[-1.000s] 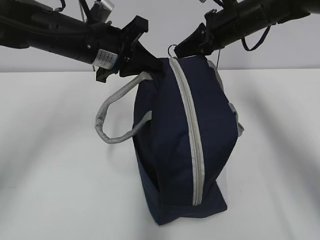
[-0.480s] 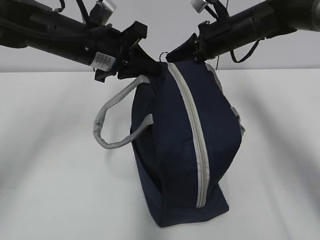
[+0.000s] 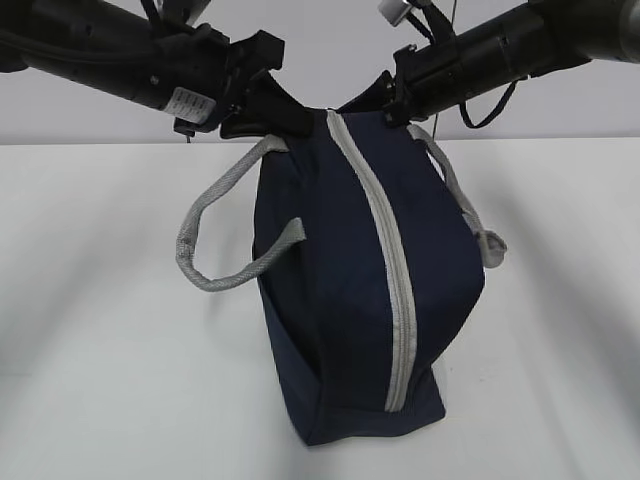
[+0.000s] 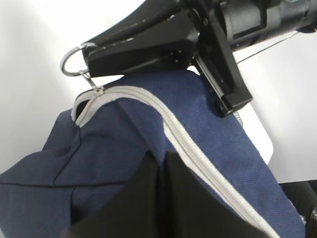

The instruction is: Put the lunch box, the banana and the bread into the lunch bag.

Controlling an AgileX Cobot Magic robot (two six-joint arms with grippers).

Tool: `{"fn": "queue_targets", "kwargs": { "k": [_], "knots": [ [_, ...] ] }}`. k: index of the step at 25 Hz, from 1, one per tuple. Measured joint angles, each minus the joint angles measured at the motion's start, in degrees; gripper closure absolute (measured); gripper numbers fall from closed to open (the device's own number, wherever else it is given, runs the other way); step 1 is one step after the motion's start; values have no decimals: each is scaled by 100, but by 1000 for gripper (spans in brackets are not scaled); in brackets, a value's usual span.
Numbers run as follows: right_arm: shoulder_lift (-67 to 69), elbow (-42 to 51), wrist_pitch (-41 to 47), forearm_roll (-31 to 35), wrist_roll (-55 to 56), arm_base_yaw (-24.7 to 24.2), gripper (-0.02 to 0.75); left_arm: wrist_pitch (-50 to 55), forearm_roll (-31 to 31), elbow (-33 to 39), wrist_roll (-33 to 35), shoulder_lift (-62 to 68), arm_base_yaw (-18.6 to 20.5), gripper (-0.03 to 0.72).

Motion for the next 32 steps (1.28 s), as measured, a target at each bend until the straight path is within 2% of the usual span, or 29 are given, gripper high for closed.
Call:
{"fn": "queue_targets", "kwargs": {
  "k": [5, 6, 8, 9, 13, 15, 19, 21, 24, 28, 32],
  "knots": [
    [0, -14, 0, 124, 12, 13, 747, -27, 63, 0, 4, -26, 4, 684],
    [0, -49, -11, 150, 21, 13, 727, -27, 83, 0, 4, -32, 4, 678],
    [12, -135, -40, 150, 21, 2, 634, -27, 159, 0, 16, -58, 4, 631],
    [36, -213, -40, 150, 36, -21, 551, -39, 210, 0, 18, -85, 4, 580],
    [57, -628, -49, 101, 648, -90, 211, -106, 475, 0, 23, -158, 36, 231],
    [57, -852, 41, 21, 1164, -99, 141, -60, 528, 0, 23, -168, 112, 153],
    [57, -1252, 520, -79, 2011, -130, 142, 34, 646, 0, -75, -364, 330, 118],
    [57, -1425, 586, -219, 2703, -130, 162, 34, 1008, 0, -354, -579, 381, 118],
    [57, -1594, 627, -709, 3915, -139, 178, 40, 1994, -5, -1201, -882, 399, 133],
    [-118, -1604, 668, -1833, 5371, -139, 186, 264, 3326, -5, -2289, -1168, 405, 163],
    [-536, -1528, 691, -2952, 6832, -139, 186, 477, 4239, 2, -3109, -1423, 405, 199]
  ]
}}
